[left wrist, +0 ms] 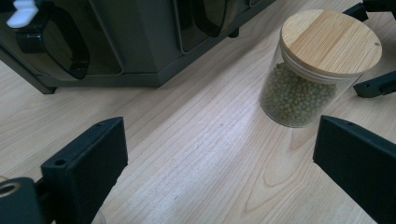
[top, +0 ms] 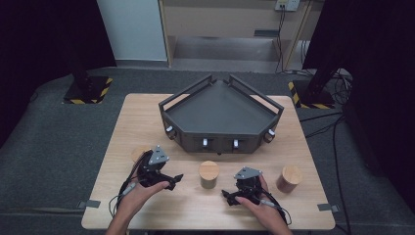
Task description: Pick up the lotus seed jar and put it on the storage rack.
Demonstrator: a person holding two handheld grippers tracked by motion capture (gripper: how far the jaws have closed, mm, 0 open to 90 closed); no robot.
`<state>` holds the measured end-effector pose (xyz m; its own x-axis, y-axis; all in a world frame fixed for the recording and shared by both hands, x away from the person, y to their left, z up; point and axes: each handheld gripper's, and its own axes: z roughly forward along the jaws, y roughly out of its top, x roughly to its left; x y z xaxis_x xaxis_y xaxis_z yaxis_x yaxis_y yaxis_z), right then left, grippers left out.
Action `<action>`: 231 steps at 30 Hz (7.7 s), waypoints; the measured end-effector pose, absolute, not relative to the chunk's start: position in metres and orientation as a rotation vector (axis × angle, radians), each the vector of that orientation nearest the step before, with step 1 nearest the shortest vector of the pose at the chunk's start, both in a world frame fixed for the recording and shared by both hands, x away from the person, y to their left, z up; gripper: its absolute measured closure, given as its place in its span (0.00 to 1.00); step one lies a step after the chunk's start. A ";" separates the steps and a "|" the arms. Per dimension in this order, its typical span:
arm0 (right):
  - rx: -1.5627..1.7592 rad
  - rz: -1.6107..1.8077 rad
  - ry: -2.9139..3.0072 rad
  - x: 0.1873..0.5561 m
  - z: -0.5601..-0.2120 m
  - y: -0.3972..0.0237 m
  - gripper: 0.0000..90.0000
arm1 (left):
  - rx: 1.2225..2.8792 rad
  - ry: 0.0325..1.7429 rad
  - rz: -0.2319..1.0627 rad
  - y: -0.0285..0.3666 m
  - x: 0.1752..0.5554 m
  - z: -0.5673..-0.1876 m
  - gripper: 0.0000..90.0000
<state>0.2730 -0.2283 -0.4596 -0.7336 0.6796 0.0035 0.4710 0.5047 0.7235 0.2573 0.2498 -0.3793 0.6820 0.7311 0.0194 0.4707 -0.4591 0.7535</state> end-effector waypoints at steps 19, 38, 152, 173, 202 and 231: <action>0.973 1.057 2.468 0.273 -0.459 -0.228 0.01 | 2.159 0.912 0.464 0.257 0.261 -0.363 0.02; 0.978 1.056 2.466 0.272 -0.459 -0.228 0.01 | 2.135 0.935 0.487 0.270 0.265 -0.354 0.02; 0.982 1.055 2.463 0.271 -0.459 -0.228 0.01 | 2.146 1.150 0.527 0.324 0.287 -0.420 0.19; 0.982 1.055 2.463 0.271 -0.459 -0.228 0.01 | 2.156 1.109 0.533 0.323 0.277 -0.402 0.27; 0.982 1.055 2.463 0.271 -0.459 -0.228 0.01 | 2.220 1.012 0.483 0.318 0.285 -0.383 0.27; 0.982 1.055 2.463 0.271 -0.459 -0.228 0.01 | 2.254 0.912 0.468 0.299 0.297 -0.354 0.27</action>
